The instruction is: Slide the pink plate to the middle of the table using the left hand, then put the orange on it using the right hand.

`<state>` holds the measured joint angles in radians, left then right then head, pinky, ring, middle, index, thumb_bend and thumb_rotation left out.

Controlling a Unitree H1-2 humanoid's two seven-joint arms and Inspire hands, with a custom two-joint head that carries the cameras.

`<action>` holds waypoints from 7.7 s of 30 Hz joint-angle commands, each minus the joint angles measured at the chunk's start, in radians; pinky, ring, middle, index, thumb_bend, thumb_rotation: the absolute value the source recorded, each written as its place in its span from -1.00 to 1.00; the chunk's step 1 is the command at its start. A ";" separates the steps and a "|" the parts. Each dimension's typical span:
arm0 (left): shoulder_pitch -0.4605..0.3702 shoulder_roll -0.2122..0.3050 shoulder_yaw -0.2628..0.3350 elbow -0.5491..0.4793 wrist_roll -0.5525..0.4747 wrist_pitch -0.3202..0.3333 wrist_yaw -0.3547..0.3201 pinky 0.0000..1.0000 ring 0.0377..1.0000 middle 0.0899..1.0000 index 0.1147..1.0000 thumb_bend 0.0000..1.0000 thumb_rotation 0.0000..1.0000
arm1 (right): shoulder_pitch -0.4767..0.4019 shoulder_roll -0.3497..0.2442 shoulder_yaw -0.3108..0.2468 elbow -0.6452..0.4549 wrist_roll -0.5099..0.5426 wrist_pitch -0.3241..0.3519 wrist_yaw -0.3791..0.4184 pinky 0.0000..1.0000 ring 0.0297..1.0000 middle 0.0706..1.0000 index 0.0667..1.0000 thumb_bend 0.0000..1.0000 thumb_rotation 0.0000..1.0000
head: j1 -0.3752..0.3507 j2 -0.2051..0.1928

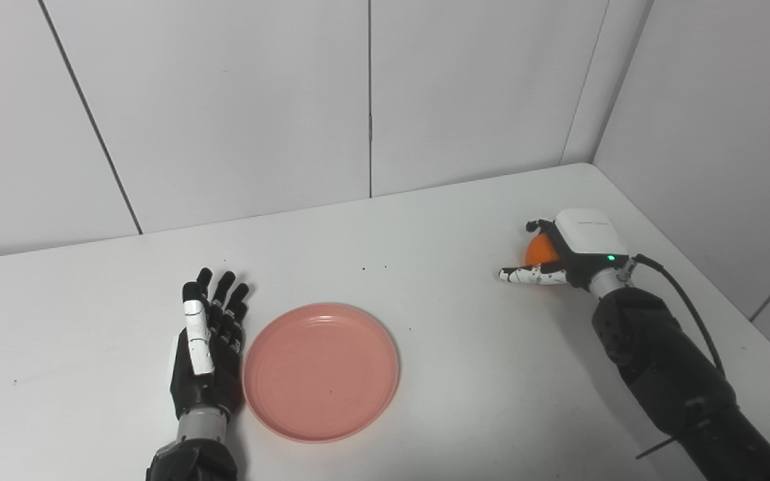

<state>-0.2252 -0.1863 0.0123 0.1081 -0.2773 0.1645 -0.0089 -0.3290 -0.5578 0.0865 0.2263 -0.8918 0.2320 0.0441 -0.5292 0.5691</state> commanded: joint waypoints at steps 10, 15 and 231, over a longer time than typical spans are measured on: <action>0.055 -0.019 0.000 0.023 0.017 0.086 0.031 1.00 0.84 0.89 1.00 0.57 0.76 | -0.015 -0.025 -0.007 0.008 0.006 0.062 -0.028 -0.28 -0.14 -0.01 0.12 0.54 0.24 | 0.002 0.004; 0.056 -0.019 0.001 0.017 0.016 0.093 0.030 1.00 0.85 0.89 1.00 0.56 0.76 | -0.018 -0.032 0.009 0.063 0.020 0.028 -0.080 -0.66 -0.59 -0.51 -0.42 0.30 -0.14 | 0.004 0.008; 0.058 -0.030 -0.193 0.094 0.273 -0.253 0.232 0.82 0.72 0.78 0.89 0.43 0.84 | 0.096 0.568 -0.145 -0.188 0.890 -0.334 -0.105 0.79 0.74 0.67 0.65 0.64 0.99 | 0.428 0.069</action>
<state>-0.1948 -0.1827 -0.1824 0.1845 -0.0296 -0.0615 0.2088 -0.2027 -0.0028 -0.0368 0.0390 -0.0724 -0.1353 -0.0694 -0.1028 0.6397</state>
